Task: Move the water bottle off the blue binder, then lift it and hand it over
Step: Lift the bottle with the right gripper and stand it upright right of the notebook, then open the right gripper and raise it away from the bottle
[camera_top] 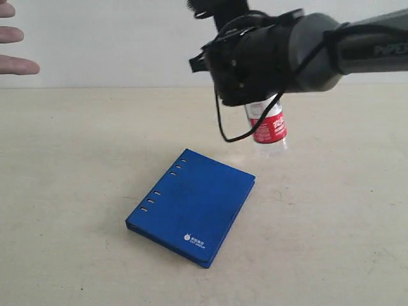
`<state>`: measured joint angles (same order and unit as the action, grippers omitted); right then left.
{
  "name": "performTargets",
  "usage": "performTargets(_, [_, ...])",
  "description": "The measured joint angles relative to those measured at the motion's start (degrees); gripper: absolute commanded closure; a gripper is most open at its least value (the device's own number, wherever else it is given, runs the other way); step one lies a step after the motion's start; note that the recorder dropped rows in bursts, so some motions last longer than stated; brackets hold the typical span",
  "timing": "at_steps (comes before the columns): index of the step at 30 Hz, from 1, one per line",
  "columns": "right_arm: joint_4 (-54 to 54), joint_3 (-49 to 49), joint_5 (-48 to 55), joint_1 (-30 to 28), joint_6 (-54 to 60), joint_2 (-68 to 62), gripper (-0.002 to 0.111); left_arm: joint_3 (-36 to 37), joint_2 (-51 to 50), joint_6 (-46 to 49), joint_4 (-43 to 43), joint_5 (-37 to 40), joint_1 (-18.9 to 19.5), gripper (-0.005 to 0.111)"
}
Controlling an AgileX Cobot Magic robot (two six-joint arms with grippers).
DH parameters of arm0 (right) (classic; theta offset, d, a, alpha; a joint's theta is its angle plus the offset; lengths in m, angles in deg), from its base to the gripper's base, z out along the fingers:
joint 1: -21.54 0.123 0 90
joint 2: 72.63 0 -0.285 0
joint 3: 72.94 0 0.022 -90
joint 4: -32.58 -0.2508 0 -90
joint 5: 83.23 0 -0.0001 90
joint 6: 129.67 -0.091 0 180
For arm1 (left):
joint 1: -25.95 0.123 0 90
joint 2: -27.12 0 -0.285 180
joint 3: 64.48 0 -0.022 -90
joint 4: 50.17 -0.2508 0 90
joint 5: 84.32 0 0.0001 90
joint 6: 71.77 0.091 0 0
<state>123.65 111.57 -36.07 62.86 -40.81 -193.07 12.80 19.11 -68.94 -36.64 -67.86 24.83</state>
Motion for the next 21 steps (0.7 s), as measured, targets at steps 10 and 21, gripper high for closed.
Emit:
performTargets(10, [7.32,-11.68,-0.60,-10.91,-26.10,4.12,0.108,0.00,0.00,0.00,0.00,0.00,0.00,0.102])
performTargets(21, [10.35,-11.96,-9.18,-12.73,-21.61,4.95,0.065,0.00,0.00,0.00,0.00,0.00,0.00,0.102])
